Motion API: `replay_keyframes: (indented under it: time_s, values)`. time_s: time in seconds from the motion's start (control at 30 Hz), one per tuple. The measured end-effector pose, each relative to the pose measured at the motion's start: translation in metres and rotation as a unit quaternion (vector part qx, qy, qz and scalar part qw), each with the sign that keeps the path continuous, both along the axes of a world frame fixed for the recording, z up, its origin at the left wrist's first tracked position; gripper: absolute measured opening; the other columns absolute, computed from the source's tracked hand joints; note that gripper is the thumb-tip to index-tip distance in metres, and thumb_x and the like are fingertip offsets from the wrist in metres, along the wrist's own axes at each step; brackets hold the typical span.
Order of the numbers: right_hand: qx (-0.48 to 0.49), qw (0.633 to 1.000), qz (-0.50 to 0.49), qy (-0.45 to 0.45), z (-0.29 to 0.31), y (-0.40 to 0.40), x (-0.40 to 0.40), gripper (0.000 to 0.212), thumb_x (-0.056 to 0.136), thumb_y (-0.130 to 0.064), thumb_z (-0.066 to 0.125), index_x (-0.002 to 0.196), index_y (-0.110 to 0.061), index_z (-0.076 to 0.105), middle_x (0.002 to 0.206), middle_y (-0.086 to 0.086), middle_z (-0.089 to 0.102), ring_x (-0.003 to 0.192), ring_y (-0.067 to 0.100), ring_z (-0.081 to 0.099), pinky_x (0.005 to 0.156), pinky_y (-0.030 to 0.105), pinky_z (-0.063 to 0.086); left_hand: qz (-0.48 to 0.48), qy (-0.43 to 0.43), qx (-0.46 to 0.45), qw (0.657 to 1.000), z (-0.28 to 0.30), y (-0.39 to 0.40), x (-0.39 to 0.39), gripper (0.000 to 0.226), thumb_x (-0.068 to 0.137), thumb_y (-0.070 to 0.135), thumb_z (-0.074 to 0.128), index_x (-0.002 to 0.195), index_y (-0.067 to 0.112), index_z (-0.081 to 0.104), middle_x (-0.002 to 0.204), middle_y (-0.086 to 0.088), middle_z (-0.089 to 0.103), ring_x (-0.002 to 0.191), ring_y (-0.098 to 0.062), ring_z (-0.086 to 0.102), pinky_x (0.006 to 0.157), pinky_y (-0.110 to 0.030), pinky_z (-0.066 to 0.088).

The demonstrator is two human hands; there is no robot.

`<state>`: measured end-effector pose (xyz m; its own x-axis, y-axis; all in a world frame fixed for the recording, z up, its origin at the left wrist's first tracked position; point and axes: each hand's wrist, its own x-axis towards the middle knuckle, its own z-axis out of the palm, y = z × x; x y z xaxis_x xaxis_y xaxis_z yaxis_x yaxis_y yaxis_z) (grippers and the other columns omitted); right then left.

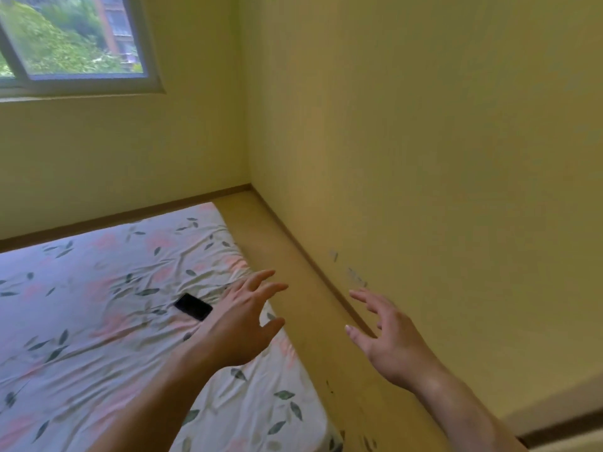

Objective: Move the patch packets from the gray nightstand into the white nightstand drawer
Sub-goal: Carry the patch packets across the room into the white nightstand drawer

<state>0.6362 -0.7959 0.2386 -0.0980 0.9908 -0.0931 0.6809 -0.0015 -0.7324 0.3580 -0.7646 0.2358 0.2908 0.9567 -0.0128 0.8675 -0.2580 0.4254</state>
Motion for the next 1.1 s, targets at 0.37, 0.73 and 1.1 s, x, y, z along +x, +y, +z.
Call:
replay_keyframes:
  time_s: [0.37, 0.73, 1.1]
  values:
    - [0.019, 0.997, 0.067, 0.011, -0.014, 0.175, 0.161, 0.055, 0.093, -0.037, 0.070, 0.142, -0.046, 0.047, 0.154, -0.026, 0.037, 0.141, 0.000, 0.039, 0.120, 0.034, 0.036, 0.096, -0.014, 0.004, 0.995, -0.014, 0.131, 0.158, 0.065, 0.094, 0.057, 0.057, 0.152, 0.050, 0.027, 0.166, 0.021, 0.011, 0.155, -0.011, 0.013, 0.125, -0.042, 0.019]
    - [0.043, 0.970, 0.239, 0.020, 0.018, 0.355, 0.157, 0.062, 0.094, -0.034, 0.070, 0.149, -0.041, 0.042, 0.156, -0.022, 0.036, 0.143, 0.004, 0.037, 0.121, 0.035, 0.036, 0.258, -0.007, 0.022, 0.966, 0.004, 0.198, 0.174, 0.067, 0.094, 0.059, 0.057, 0.151, 0.051, 0.024, 0.166, 0.022, 0.008, 0.152, -0.012, 0.023, 0.124, -0.039, 0.025]
    - [0.077, 0.939, 0.336, -0.001, 0.032, 0.563, 0.044, 0.064, 0.094, -0.038, 0.069, 0.150, -0.043, 0.039, 0.159, -0.022, 0.032, 0.145, 0.002, 0.033, 0.122, 0.037, 0.034, 0.376, -0.013, 0.022, 0.926, -0.012, 0.349, 0.067, 0.068, 0.091, 0.058, 0.061, 0.149, 0.050, 0.026, 0.165, 0.022, 0.012, 0.150, -0.013, 0.028, 0.122, -0.038, 0.027]
